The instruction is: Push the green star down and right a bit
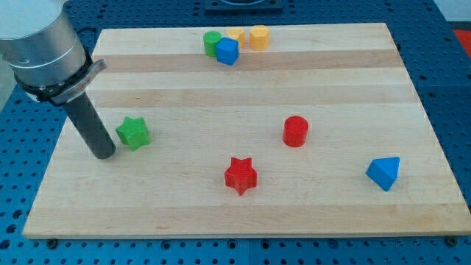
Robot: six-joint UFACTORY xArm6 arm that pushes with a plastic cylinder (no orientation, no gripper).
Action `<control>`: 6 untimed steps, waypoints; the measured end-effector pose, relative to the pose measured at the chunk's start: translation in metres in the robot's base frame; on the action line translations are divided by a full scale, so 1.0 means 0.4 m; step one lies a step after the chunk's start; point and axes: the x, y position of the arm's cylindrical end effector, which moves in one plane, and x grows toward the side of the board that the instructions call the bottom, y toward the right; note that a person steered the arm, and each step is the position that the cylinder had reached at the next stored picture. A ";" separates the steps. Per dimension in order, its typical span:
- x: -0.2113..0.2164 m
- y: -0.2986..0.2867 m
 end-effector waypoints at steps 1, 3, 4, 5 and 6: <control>-0.042 0.009; -0.126 0.037; -0.157 0.078; -0.136 0.099; -0.118 0.102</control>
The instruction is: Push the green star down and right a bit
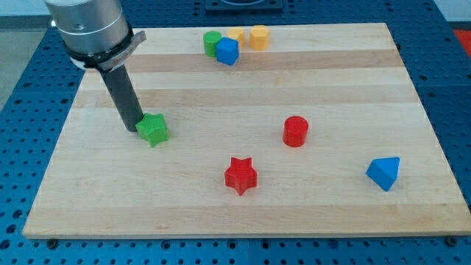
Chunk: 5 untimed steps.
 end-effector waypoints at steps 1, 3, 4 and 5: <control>0.021 0.013; 0.073 0.027; 0.105 0.027; 0.085 0.046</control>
